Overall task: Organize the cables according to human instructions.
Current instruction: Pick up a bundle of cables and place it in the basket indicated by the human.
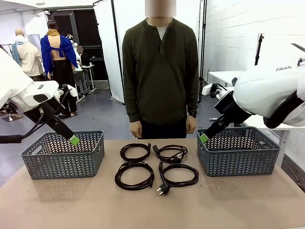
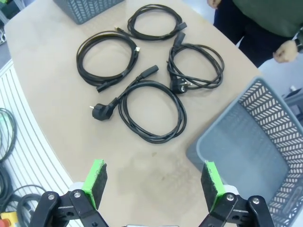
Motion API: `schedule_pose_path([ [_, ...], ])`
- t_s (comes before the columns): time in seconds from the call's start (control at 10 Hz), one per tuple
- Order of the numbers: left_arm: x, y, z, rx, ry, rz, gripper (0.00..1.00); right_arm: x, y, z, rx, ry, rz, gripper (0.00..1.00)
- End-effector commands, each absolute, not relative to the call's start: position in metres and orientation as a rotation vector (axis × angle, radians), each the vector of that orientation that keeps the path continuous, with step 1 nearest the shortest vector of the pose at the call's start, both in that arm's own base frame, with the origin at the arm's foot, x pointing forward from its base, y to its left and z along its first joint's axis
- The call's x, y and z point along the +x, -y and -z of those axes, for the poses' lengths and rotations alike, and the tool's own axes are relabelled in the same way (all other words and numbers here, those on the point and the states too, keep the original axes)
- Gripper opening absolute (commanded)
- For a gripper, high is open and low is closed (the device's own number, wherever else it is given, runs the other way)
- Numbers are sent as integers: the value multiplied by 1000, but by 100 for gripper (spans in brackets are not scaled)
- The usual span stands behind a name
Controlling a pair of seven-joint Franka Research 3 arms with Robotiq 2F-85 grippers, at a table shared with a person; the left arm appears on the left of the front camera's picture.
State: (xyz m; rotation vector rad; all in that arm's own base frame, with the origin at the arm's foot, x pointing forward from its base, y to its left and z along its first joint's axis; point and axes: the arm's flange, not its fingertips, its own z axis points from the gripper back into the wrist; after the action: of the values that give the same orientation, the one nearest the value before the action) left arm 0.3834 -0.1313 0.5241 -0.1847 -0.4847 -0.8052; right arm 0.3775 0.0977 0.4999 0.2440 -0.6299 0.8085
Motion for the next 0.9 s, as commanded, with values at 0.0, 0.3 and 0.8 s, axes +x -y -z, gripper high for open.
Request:
schedule_pose_path([
  [0.0,383,129,-523,-204,496,802,100,378,-98,-499,248,629,-813,100],
  [0.3,383,129,-523,-204,496,802,100,378,-98,-499,248,629,-813,100],
  [0.8,383,129,-523,-204,496,802,100,378,-98,-499,248,629,-813,100],
])
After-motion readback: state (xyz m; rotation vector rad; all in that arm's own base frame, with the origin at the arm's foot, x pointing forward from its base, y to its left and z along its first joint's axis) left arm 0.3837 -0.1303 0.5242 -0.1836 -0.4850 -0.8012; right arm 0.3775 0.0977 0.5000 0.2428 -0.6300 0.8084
